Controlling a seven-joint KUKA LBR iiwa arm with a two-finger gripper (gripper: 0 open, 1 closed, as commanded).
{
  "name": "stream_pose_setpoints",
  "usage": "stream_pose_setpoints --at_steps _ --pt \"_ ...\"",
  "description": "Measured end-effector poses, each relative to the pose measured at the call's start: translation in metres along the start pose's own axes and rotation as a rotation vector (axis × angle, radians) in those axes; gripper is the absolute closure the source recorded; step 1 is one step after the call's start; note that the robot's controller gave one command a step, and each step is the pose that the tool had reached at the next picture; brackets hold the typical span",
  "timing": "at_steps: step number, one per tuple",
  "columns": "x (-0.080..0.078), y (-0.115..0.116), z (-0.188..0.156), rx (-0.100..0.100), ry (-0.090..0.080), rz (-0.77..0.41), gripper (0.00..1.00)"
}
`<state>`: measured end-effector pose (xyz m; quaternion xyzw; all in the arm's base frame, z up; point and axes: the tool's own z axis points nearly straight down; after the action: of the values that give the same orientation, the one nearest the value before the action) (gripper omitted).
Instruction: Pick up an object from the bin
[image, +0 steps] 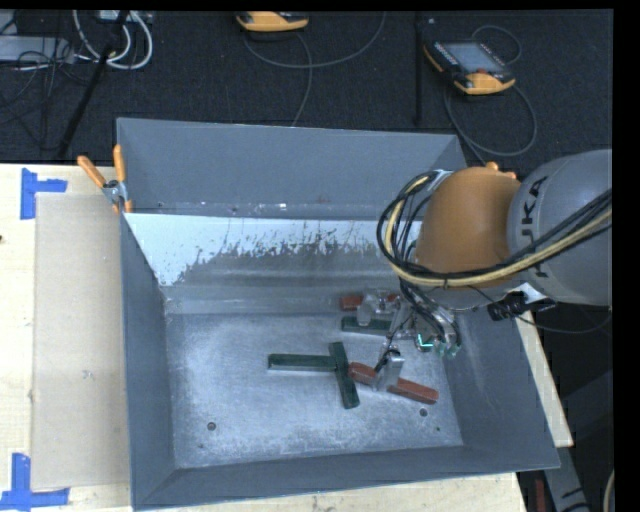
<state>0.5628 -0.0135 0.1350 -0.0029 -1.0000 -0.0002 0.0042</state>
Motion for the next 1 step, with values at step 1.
stream_pose_setpoints --at_steps 1 --pt "-0.0124 0.0522 0.0682 -0.003 -0.002 -0.065 0.0"
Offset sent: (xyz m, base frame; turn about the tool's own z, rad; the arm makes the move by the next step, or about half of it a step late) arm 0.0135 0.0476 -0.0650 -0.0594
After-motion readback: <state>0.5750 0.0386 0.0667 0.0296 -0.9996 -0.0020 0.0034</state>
